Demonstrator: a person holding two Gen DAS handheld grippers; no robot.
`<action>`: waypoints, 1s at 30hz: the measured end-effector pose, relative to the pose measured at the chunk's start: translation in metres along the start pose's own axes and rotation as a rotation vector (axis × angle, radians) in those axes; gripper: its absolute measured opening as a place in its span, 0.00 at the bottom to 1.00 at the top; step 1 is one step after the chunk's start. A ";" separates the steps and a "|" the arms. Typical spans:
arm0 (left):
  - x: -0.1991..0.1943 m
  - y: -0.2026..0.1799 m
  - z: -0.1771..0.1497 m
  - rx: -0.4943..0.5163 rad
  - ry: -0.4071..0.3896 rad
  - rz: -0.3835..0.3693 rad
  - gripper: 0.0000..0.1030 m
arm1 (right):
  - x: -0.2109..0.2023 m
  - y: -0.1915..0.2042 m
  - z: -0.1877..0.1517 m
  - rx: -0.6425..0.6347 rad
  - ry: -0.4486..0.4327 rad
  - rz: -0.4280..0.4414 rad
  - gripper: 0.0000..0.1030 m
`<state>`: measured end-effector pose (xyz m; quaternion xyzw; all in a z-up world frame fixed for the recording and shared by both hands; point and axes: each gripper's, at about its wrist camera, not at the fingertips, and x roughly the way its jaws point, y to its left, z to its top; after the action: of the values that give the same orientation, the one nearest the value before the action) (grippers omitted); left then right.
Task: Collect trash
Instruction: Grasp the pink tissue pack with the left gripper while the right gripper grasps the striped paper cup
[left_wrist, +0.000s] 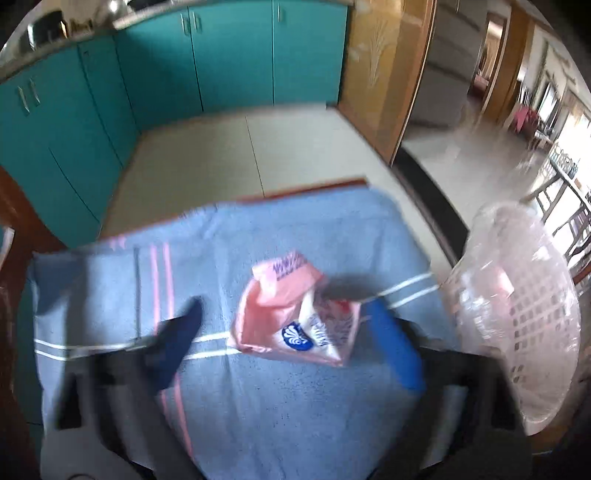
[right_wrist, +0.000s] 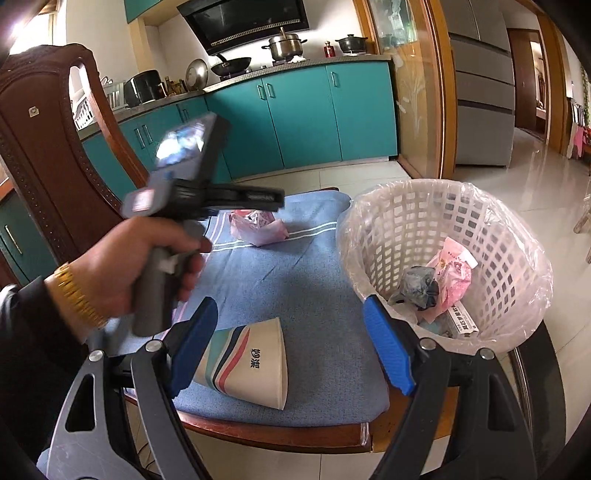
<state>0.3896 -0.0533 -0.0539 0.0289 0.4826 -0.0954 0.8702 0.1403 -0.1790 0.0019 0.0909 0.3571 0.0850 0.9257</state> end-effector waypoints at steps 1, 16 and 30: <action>0.002 0.005 -0.001 -0.025 0.013 -0.011 0.45 | 0.001 0.000 0.000 -0.002 0.004 0.002 0.77; -0.223 0.053 -0.154 -0.211 -0.510 0.048 0.38 | 0.031 0.047 -0.023 -0.108 0.102 -0.003 0.84; -0.232 0.068 -0.200 -0.230 -0.497 0.040 0.38 | 0.077 0.061 -0.042 -0.084 0.243 -0.050 0.82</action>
<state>0.1161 0.0742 0.0331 -0.0846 0.2610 -0.0268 0.9612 0.1630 -0.0980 -0.0645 0.0321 0.4651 0.0871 0.8804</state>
